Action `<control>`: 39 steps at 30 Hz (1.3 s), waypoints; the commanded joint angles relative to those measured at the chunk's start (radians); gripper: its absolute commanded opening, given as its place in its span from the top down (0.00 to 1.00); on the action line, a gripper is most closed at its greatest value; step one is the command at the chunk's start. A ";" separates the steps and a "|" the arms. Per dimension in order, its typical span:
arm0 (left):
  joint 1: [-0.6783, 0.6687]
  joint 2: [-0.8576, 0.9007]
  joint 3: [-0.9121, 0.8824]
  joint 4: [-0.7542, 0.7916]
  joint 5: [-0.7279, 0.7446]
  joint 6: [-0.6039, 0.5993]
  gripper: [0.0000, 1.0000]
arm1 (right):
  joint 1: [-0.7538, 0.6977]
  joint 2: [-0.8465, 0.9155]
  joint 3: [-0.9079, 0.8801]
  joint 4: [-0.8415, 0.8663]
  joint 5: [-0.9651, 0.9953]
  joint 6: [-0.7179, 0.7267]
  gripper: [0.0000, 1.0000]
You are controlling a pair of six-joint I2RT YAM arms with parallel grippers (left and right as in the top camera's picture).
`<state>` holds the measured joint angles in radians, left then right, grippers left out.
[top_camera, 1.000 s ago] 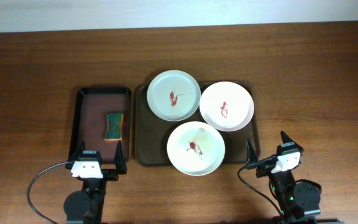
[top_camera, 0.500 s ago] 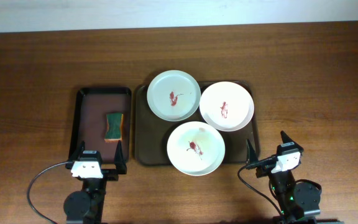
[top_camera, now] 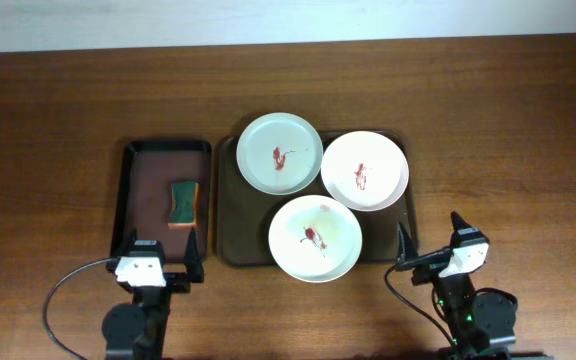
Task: Clean dirty plates on tray and stack at the side
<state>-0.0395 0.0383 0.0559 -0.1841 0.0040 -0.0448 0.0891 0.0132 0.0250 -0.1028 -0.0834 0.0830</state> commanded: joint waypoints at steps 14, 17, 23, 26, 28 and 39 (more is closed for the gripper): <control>0.003 0.701 0.642 -0.441 0.019 0.005 0.01 | -0.005 0.733 0.700 -0.583 -0.060 0.068 0.01; 0.003 0.824 0.764 -0.551 0.019 0.005 0.01 | -0.005 0.886 0.848 -0.725 -0.060 0.052 0.01; 0.003 0.949 0.863 -0.668 0.055 0.005 0.01 | -0.005 1.044 0.967 -0.764 -0.169 0.053 0.01; 0.003 0.967 0.862 -0.539 0.047 0.006 0.01 | -0.005 1.063 0.967 -0.765 -0.175 0.057 0.01; 0.003 1.008 0.862 -0.443 0.000 0.013 0.00 | -0.005 1.065 0.967 -0.772 -0.175 0.057 0.01; 0.004 1.526 0.862 -0.260 -0.026 0.016 0.50 | -0.005 1.075 0.967 -0.773 -0.174 0.057 0.01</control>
<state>-0.0395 1.4929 0.9092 -0.4511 -0.0196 -0.0372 0.0883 1.0779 0.9726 -0.8753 -0.2531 0.1463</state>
